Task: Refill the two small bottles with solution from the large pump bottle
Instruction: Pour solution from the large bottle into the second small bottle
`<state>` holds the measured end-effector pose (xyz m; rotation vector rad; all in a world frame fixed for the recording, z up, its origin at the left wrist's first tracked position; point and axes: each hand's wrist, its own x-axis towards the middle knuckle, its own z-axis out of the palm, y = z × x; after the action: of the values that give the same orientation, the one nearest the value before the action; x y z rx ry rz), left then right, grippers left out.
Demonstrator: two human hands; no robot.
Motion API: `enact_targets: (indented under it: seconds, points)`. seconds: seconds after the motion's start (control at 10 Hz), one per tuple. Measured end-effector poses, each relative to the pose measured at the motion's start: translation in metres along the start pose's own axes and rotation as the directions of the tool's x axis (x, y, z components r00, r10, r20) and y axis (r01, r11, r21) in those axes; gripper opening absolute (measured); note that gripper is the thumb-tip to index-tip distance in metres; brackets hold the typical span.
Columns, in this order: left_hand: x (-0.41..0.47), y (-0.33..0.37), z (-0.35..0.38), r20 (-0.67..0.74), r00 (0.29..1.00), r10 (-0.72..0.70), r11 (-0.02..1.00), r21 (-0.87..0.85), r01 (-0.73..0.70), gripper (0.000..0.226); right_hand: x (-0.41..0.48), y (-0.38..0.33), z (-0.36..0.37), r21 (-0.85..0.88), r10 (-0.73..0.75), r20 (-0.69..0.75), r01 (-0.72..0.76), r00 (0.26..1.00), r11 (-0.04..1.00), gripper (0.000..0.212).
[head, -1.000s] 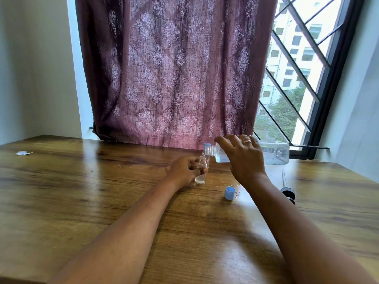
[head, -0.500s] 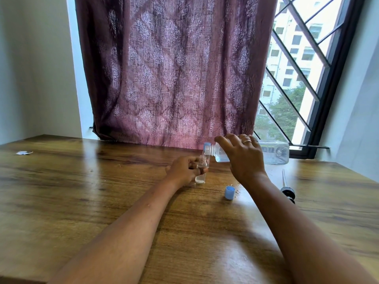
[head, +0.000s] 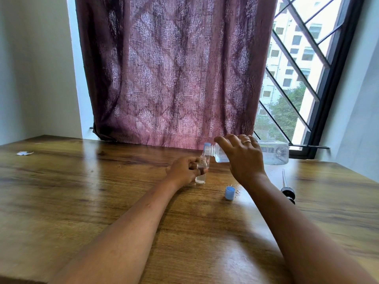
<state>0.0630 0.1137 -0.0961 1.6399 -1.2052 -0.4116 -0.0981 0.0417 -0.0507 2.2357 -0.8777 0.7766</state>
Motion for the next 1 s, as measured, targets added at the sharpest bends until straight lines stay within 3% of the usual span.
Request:
enact_targets:
  seconds: [0.6, 0.8, 1.0]
  points:
    - [-0.001, 0.001, -0.001, -0.011, 1.000, -0.008, 1.000, 0.018, 0.008, 0.042, 0.001, 0.000, 0.003, -0.004, 0.013, -0.033, -0.013, 0.999, 1.000, 0.073]
    - [-0.002, 0.002, 0.000, -0.016, 1.000, -0.001, 0.999, 0.038, 0.002, 0.046, 0.002, -0.003, 0.001, 0.097, 0.091, -0.105, -0.080, 0.990, 0.992, 0.074]
    - [-0.004, 0.004, 0.000, -0.022, 1.000, -0.002, 0.999, 0.037, 0.002, 0.054, 0.006, -0.006, -0.007, 0.358, 0.228, -0.152, -0.162, 0.962, 0.920, 0.073]
